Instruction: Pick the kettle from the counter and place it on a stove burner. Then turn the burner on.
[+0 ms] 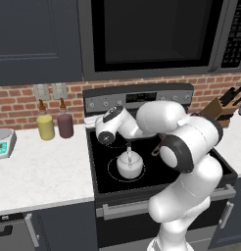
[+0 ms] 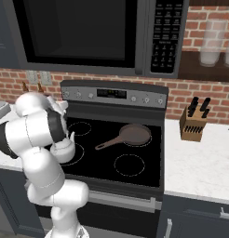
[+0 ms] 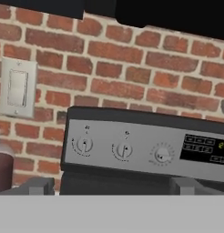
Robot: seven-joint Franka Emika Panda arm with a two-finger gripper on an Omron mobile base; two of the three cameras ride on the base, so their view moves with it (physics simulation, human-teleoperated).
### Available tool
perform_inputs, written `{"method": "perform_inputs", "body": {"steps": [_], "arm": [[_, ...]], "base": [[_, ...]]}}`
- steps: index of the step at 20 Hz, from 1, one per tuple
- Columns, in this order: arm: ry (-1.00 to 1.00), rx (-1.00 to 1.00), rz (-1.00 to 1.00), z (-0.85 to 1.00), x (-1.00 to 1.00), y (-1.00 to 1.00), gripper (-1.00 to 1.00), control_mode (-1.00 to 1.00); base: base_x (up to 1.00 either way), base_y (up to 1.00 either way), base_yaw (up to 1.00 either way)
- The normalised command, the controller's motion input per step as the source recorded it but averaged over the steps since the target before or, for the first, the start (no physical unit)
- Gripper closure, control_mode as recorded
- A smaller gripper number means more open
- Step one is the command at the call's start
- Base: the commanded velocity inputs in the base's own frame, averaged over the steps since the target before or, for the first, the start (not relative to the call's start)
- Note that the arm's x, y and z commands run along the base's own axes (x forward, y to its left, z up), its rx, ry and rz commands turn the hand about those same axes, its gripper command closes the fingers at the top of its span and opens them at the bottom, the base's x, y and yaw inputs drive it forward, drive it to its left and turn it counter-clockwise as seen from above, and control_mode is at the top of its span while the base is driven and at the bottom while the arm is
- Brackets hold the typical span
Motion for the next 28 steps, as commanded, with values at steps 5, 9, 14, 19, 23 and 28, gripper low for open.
{"method": "perform_inputs", "body": {"steps": [5, 9, 14, 19, 23, 28], "arm": [[0.02, 0.00, 0.00, -0.02, 0.46, 0.14, -1.00, -1.00], [0.01, 0.00, 0.00, 0.00, 0.51, 0.12, -1.00, -1.00], [0.00, 0.00, 0.00, 0.00, 0.45, 0.01, -1.00, -1.00], [0.00, 0.00, 0.00, -0.03, 0.40, 0.00, -1.00, -1.00], [0.00, 0.00, 0.00, -0.05, 0.24, 0.00, -1.00, -1.00], [0.00, 0.00, 0.00, -0.12, 0.16, 0.00, -1.00, -1.00]], "base": [[0.00, 0.00, 0.00], [0.00, 0.00, 0.00], [0.00, 0.00, 0.00], [0.00, 0.00, 0.00], [0.00, 0.00, 0.00], [0.00, 0.00, 0.00]]}}
